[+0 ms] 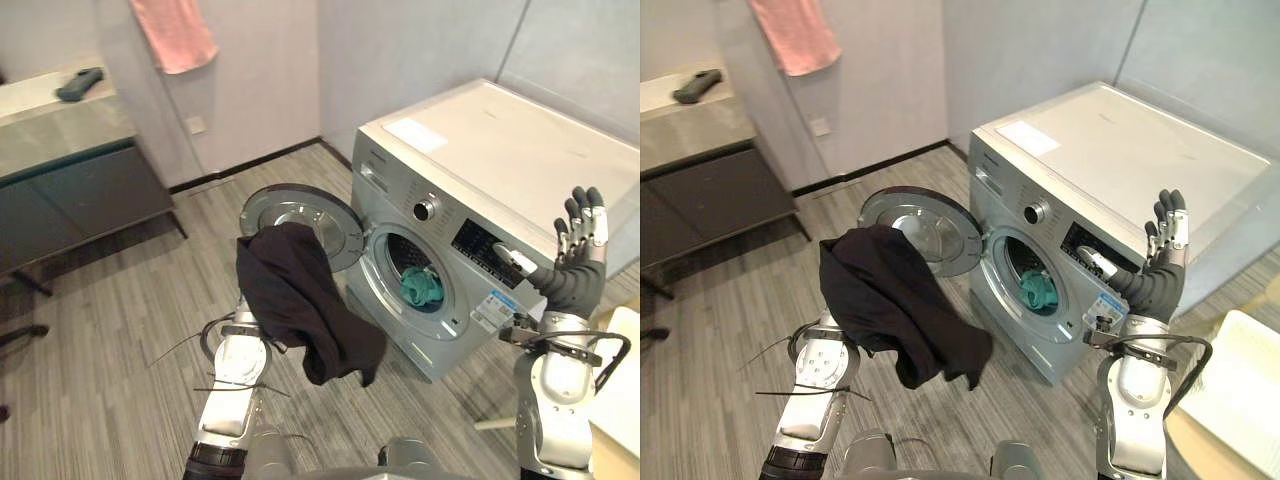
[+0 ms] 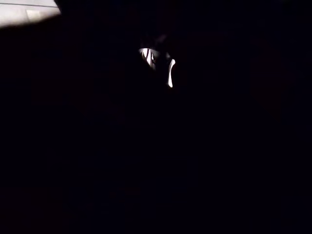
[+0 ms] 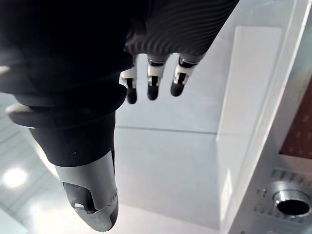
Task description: Pick up the laundry basket with both hands and put the clothes into the washing machine.
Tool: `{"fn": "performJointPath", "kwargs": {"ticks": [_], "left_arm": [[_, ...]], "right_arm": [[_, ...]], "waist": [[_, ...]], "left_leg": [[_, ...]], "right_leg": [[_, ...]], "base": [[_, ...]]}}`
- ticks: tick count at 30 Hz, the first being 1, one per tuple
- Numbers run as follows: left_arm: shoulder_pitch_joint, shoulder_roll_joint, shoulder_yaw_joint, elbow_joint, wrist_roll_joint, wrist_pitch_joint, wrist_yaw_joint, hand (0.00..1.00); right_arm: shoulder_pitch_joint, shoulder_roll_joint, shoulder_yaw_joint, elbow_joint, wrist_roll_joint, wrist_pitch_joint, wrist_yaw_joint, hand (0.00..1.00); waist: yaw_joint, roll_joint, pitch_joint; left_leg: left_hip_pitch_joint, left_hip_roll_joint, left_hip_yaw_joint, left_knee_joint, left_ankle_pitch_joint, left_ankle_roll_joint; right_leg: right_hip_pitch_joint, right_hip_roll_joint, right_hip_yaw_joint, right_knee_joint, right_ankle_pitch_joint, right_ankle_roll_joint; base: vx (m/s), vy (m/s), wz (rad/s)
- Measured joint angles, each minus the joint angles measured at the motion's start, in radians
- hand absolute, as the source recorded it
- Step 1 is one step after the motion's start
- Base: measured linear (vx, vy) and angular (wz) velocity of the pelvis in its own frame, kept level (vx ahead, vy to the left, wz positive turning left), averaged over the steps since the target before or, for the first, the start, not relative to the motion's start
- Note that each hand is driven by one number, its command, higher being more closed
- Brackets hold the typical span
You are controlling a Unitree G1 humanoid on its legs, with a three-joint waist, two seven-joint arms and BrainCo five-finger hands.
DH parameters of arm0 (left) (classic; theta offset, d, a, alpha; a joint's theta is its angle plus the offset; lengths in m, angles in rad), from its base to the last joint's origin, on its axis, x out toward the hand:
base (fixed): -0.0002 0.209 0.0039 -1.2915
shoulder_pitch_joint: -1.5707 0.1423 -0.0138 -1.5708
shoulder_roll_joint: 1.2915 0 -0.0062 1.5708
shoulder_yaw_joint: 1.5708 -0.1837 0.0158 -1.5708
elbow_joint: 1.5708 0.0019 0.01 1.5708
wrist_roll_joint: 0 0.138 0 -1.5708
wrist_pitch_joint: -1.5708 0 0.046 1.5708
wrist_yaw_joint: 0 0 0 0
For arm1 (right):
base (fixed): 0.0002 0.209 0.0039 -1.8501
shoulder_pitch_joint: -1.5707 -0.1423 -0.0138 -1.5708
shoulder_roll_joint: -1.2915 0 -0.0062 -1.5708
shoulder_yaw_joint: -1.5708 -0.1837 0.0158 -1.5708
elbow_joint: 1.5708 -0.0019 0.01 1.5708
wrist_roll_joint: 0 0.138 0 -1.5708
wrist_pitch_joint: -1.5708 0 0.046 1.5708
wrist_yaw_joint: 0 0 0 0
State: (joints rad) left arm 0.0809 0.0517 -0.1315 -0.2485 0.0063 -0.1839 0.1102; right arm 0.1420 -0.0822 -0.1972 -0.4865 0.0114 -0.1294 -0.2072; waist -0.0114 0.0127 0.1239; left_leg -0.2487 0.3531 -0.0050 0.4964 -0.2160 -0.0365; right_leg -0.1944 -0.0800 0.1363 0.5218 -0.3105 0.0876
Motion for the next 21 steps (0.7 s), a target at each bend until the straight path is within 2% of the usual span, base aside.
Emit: {"fn": "performJointPath", "kwargs": {"ticks": [1, 2, 3, 4, 5, 6, 7, 8, 10, 11, 14, 15, 17, 18, 19, 20, 21], "left_arm": [[0.013, 0.002, 0.005, -0.004, -0.001, 0.0, 0.0, 1.0], [0.019, 0.011, 0.012, -0.004, -0.001, 0.001, 0.0, 1.0], [0.025, 0.035, 0.015, -0.004, 0.001, 0.003, 0.0, 1.0], [0.024, 0.055, 0.02, -0.004, 0.001, 0.003, 0.001, 1.0], [0.027, 0.074, 0.029, -0.004, 0.001, 0.003, 0.002, 1.0], [0.028, 0.088, 0.035, -0.004, 0.001, 0.003, 0.001, 1.0], [0.036, 0.105, 0.05, -0.003, 0.005, 0.004, 0.001, 1.0], [0.049, 0.112, 0.063, 0.005, 0.006, 0.003, 0.001, 1.0], [0.059, 0.111, 0.071, 0.028, 0.008, 0.003, -0.001, 1.0], [0.059, 0.112, 0.087, 0.044, 0.009, 0.001, -0.001, 1.0], [0.054, 0.11, 0.125, 0.102, 0.023, 0.001, 0.003, 1.0], [0.036, 0.099, 0.133, 0.164, 0.039, 0.004, 0.0, 1.0], [0.031, 0.048, 0.134, 0.208, 0.068, 0.008, 0.002, 1.0], [0.036, 0.022, 0.134, 0.211, 0.084, 0.011, 0.002, 1.0], [0.038, 0.015, 0.134, 0.211, 0.086, 0.011, 0.001, 1.0], [0.046, 0.007, 0.133, 0.21, 0.086, 0.011, 0.001, 1.0], [0.052, 0.006, 0.128, 0.21, 0.087, 0.011, 0.001, 1.0]], "right_arm": [[-0.001, -0.004, 0.001, 0.006, 0.0, -0.001, 0.008, 0.0], [0.004, 0.011, 0.007, 0.019, -0.001, 0.0, 0.013, 0.0], [0.019, 0.025, 0.009, 0.025, -0.004, 0.003, 0.025, 0.0], [0.017, 0.03, 0.011, 0.026, -0.009, 0.005, 0.037, 0.0], [0.011, 0.04, 0.021, 0.031, -0.017, 0.007, 0.038, 0.0], [0.003, 0.044, 0.032, 0.04, -0.02, 0.007, 0.038, 0.0], [-0.018, 0.044, 0.06, 0.073, -0.024, 0.007, 0.039, 0.0], [-0.044, 0.041, 0.087, 0.125, -0.029, 0.008, 0.043, 0.0], [-0.053, 0.039, 0.095, 0.185, -0.043, 0.009, 0.058, 0.0], [-0.056, 0.039, 0.095, 0.211, -0.051, 0.009, 0.061, 0.0], [-0.056, 0.036, 0.086, 0.261, -0.076, 0.011, 0.058, 0.0], [-0.029, 0.034, 0.071, 0.267, -0.111, 0.021, 0.058, 0.0], [0.019, 0.027, 0.048, 0.269, -0.138, 0.028, 0.072, 0.0], [0.052, 0.023, 0.05, 0.269, -0.14, 0.029, 0.083, 0.0], [0.064, 0.022, 0.054, 0.269, -0.139, 0.029, 0.088, 0.0], [0.079, 0.022, 0.069, 0.261, -0.139, 0.03, 0.103, 0.0], [0.089, 0.02, 0.082, 0.247, -0.138, 0.029, 0.106, 0.0]], "waist": [[0.001, 0.016, -0.014], [-0.001, -0.007, -0.018], [-0.011, -0.028, -0.017], [-0.01, -0.028, -0.018], [-0.003, -0.027, -0.016], [0.002, -0.027, -0.015], [0.009, -0.028, -0.012], [0.009, -0.02, -0.008], [0.006, -0.012, -0.004], [0.0, -0.009, -0.005], [-0.028, -0.014, -0.014], [-0.052, 0.013, 0.002], [-0.072, 0.05, 0.024], [-0.072, 0.06, 0.031], [-0.07, 0.058, 0.036], [-0.064, 0.052, 0.044], [-0.059, 0.05, 0.049]], "left_leg": [[0.019, -0.012, -0.009, -0.052, 0.029, -0.165], [0.017, -0.031, 0.024, -0.027, 0.014, -0.194], [-0.001, -0.069, 0.057, 0.051, -0.028, -0.166], [-0.017, -0.076, 0.098, 0.127, -0.074, -0.148], [-0.013, -0.078, 0.143, 0.156, -0.095, -0.135], [-0.002, -0.075, 0.177, 0.161, -0.101, -0.125], [0.038, -0.071, 0.248, 0.147, -0.103, -0.12], [0.1, -0.074, 0.316, 0.113, -0.103, -0.118], [0.183, -0.081, 0.38, 0.055, -0.103, -0.118], [0.205, -0.084, 0.396, 0.029, -0.103, -0.118], [0.203, -0.093, 0.444, -0.036, -0.103, -0.118], [0.195, -0.088, 0.442, -0.047, -0.103, -0.118], [0.217, -0.066, 0.437, -0.029, -0.102, -0.119], [0.224, -0.041, 0.413, 0.039, -0.098, -0.114], [0.221, -0.03, 0.392, 0.091, -0.088, -0.097], [0.191, -0.01, 0.31, 0.234, -0.037, -0.008], [0.165, -0.006, 0.263, 0.305, 0.004, 0.054]], "right_leg": [[-0.033, -0.013, 0.048, 0.031, -0.023, 0.045], [-0.041, -0.035, 0.075, 0.035, -0.03, 0.06], [-0.04, -0.08, 0.107, 0.004, -0.007, 0.082], [-0.043, -0.106, 0.121, -0.019, 0.029, 0.111], [-0.063, -0.122, 0.122, -0.025, 0.059, 0.105], [-0.077, -0.132, 0.115, -0.028, 0.086, 0.096], [-0.092, -0.152, 0.077, -0.037, 0.146, 0.068], [-0.107, -0.178, -0.016, -0.046, 0.208, 0.042], [-0.108, -0.205, -0.148, -0.083, 0.26, 0.003], [-0.111, -0.2, -0.165, -0.118, 0.284, 0.004], [-0.144, -0.172, -0.161, -0.233, 0.34, 0.066], [-0.146, -0.157, -0.163, -0.257, 0.349, 0.082], [-0.146, -0.134, -0.155, -0.214, 0.319, 0.08], [-0.145, -0.114, -0.14, -0.153, 0.274, 0.072], [-0.144, -0.103, -0.13, -0.118, 0.25, 0.065], [-0.134, -0.077, -0.103, -0.056, 0.203, 0.047], [-0.125, -0.064, -0.094, -0.037, 0.182, 0.034]], "base": [[0.18, 0.639, -0.99], [0.16, 0.543, -0.79], [0.11, 0.402, -0.7], [0.11, 0.513, -0.9], [0.08, 0.513, -0.99], [0.05, 0.457, -1.3], [0.04, 0.386, -1.58], [0.04, 0.347, -1.59], [0.02, 0.223, -1.37], [0.02, 0.13, -1.38], [0.04, 0.001, -0.9], [0.05, -0.039, -0.27], [0.09, -0.086, -0.29], [0.12, -0.134, -0.42], [0.11, -0.175, -0.58], [0.09, -0.168, -0.59], [0.1, -0.21, -0.81]]}}
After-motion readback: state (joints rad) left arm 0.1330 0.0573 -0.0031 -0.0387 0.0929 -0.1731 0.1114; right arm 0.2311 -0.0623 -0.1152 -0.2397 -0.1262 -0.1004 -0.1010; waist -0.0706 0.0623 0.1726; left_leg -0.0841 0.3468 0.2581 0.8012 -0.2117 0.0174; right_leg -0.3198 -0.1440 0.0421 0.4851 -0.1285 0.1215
